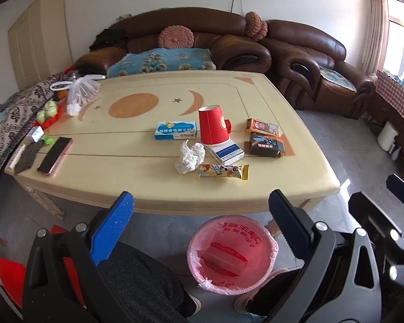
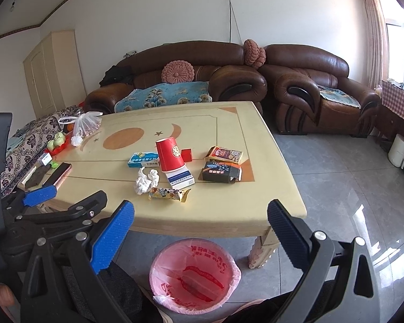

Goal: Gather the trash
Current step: 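Move the left tool over the red paper cup while the right tool reaches toward the snack wrapper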

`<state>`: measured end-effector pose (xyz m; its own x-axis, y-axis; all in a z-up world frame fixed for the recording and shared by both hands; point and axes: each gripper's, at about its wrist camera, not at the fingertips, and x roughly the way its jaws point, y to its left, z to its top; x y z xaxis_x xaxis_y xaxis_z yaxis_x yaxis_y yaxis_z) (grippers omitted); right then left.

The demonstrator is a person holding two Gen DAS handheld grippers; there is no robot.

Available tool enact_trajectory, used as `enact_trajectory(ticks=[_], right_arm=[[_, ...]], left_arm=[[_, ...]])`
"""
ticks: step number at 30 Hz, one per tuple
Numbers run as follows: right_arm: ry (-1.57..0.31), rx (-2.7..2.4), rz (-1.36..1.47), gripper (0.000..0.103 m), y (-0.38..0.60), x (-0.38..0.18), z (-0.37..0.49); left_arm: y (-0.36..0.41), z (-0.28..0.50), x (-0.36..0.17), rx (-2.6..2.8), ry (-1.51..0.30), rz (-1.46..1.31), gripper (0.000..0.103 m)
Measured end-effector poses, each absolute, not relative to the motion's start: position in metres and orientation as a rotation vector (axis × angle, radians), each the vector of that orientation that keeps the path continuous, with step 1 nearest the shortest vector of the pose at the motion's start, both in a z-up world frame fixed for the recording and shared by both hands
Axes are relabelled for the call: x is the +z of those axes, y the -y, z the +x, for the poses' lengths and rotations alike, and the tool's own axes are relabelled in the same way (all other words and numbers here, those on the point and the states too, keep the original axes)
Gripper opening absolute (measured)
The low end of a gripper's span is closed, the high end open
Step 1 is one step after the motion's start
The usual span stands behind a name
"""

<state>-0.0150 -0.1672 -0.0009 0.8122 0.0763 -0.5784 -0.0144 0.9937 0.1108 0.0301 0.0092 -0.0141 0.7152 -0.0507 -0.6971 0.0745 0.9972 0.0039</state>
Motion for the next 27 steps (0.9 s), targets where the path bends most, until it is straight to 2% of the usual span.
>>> enact_trajectory(ticks=[12, 27], right_arm=[[-0.703, 0.148, 0.155, 0.097, 0.194, -0.032, 0.036], [-0.839, 0.502, -0.183, 0.097, 0.13, -0.072, 0.114]], left_arm=[[-0.052, 0.1, -0.026, -0.126, -0.878, 0.052, 0.098], [-0.005, 0.222, -0.045, -0.364, -1.019, 0.309, 0.098]])
